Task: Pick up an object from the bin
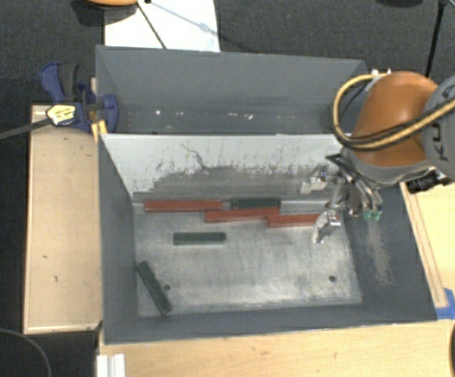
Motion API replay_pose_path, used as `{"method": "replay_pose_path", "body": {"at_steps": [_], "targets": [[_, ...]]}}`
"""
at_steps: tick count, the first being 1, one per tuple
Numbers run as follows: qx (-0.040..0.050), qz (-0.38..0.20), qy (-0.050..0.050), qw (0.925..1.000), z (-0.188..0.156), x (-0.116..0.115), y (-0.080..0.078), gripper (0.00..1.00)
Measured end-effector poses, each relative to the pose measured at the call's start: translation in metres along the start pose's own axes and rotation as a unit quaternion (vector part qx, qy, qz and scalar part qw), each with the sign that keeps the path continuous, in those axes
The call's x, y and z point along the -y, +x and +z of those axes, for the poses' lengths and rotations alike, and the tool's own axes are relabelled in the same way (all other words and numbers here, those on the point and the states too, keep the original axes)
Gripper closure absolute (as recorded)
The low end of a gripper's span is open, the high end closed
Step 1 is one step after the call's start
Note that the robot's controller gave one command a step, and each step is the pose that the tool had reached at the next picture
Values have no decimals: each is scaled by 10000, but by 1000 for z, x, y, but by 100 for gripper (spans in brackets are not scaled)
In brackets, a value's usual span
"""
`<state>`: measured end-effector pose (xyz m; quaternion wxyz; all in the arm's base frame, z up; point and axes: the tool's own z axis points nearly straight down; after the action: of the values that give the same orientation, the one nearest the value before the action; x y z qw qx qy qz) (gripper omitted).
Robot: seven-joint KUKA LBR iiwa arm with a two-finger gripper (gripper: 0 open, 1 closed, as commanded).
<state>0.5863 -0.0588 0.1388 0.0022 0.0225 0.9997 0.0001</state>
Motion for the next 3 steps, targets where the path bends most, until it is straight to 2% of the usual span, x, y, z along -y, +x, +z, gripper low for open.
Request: {"method": "replay_pose_path", "body": {"at_steps": [1,2,3], "targets": [[6,273,0,9996,69,-11,1,0],[0,264,2,9997,58,-9,1,100],[0,262,3,9997,58,-9,1,100]]}}
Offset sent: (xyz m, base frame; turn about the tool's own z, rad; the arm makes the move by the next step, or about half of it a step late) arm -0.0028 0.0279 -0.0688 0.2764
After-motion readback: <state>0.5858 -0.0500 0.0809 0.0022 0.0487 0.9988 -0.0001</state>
